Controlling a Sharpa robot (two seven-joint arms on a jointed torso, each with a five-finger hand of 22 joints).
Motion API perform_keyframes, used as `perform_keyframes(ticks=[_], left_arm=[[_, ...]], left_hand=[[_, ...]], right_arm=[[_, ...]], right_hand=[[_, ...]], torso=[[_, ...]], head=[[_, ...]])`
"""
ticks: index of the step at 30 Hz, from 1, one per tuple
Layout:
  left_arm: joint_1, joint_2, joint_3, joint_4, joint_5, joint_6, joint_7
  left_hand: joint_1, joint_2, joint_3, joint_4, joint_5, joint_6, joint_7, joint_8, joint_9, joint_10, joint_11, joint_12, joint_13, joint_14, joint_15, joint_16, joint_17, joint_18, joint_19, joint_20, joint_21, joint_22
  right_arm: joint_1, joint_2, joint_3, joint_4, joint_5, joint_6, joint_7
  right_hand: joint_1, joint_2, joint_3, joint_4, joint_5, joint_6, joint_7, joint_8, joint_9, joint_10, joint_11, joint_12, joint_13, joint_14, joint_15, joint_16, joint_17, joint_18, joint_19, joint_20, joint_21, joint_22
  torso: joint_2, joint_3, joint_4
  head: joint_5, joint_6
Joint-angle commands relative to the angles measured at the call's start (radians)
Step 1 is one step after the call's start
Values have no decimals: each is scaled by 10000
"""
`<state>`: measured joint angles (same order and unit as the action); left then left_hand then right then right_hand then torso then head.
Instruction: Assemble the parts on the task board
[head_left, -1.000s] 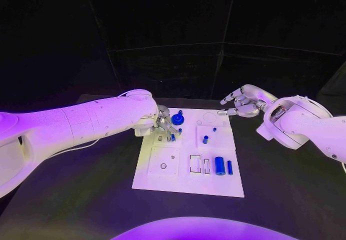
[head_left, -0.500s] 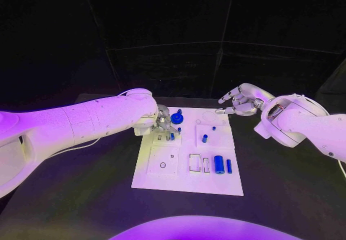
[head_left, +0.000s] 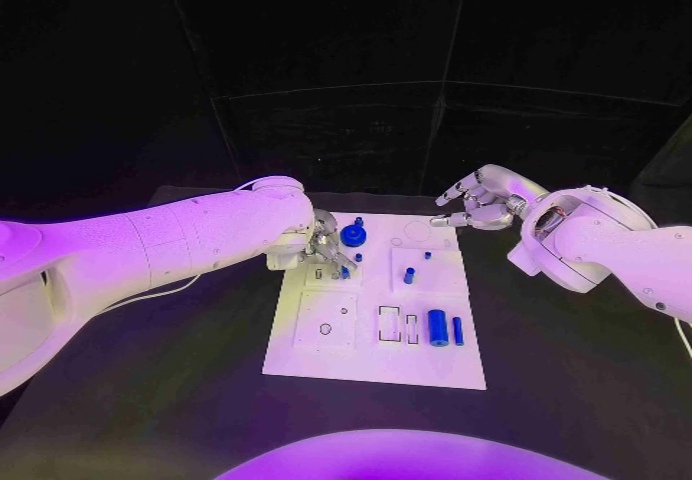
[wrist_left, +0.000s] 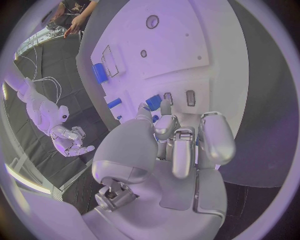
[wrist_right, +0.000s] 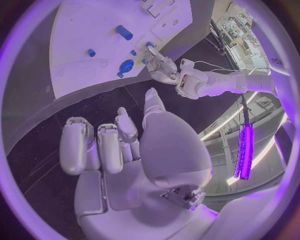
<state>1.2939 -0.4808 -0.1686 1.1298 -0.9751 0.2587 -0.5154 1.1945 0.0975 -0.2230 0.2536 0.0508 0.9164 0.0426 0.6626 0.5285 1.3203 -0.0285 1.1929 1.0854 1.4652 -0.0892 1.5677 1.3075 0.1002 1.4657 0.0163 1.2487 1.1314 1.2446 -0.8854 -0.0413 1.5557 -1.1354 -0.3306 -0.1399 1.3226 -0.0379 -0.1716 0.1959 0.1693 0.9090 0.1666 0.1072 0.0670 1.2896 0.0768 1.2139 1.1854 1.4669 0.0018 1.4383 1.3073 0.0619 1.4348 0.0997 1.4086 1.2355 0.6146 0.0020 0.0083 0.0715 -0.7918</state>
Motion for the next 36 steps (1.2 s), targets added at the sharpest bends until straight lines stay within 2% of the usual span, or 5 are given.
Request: perform_keyframes(ticks=[1, 14, 21, 26, 36], left_arm=[[14, 42, -16, -41, -7, 223, -33], [12, 104, -37, -25, 40, 150, -25], [10, 55, -38, 41, 206, 19, -24], [10, 29, -38, 73, 365, -41, -24], [9, -29, -39, 102, 432, -266, 1]], left_hand=[[128, -9, 5, -73, 2, -83, -16, 73, 23, 60, -21, 55, 13, 1056, -45, 31, 2633, -174, 168, -53, 46, 13], [176, -1, 25, -115, 3, -99, -15, 88, 43, 54, -21, 50, 5, 1056, -45, 31, 2633, -171, 160, -52, 39, 6], [740, 422, 542, -486, 11, -204, -31, 123, 123, 29, -38, 34, -18, 1056, -57, 31, 2633, -164, 131, -58, 39, 25], [1407, 713, 1192, -966, 18, -349, -84, 45, 123, -10, -88, -8, -50, 1056, -99, 31, 2633, -160, 114, -87, 49, 57], [1476, 640, 1381, -1082, 12, -362, -70, 9, 116, -22, -82, -23, -59, 1056, -98, 31, 2633, -164, 106, -94, 53, 74]], right_arm=[[23, 17, 5, 7, 10, 42, -16], [23, 64, 5, -22, 10, 100, -38], [22, 96, 5, -40, 10, 107, -31], [22, 115, 5, -49, 9, 113, -27], [22, 145, 4, -69, 9, 127, -21]], right_hand=[[62, -28, -1, 64, 51, -91, -7, -12, 2, -70, 12, -46, -4, 507, -48, -26, 228, 55, -54, 9, -35, -9], [62, -28, -1, 64, 51, -91, -7, -12, 2, -70, 12, -46, -4, 507, -48, -26, 228, 55, -54, 9, -35, -9], [70, -8, 0, 89, 65, -87, -8, -6, 4, -58, 11, -32, 7, 507, -49, -29, 228, 53, -49, 9, -31, 2], [74, -3, 0, 95, 70, -86, -9, -4, 5, -55, 11, -28, 9, 507, -49, -30, 228, 53, -49, 9, -32, 1], [89, 15, 1, 112, 86, -84, -10, 0, 6, -54, 10, -28, 5, 507, -50, -33, 226, 54, -50, 8, -35, -2]], torso=[[3, 3, -6], [8, 10, 6], [4, 4, 2], [9, 8, 11], [5, 8, 5]], head=[[-12, -9], [-20, -40], [-21, -57], [-18, -51], [-28, -31]])
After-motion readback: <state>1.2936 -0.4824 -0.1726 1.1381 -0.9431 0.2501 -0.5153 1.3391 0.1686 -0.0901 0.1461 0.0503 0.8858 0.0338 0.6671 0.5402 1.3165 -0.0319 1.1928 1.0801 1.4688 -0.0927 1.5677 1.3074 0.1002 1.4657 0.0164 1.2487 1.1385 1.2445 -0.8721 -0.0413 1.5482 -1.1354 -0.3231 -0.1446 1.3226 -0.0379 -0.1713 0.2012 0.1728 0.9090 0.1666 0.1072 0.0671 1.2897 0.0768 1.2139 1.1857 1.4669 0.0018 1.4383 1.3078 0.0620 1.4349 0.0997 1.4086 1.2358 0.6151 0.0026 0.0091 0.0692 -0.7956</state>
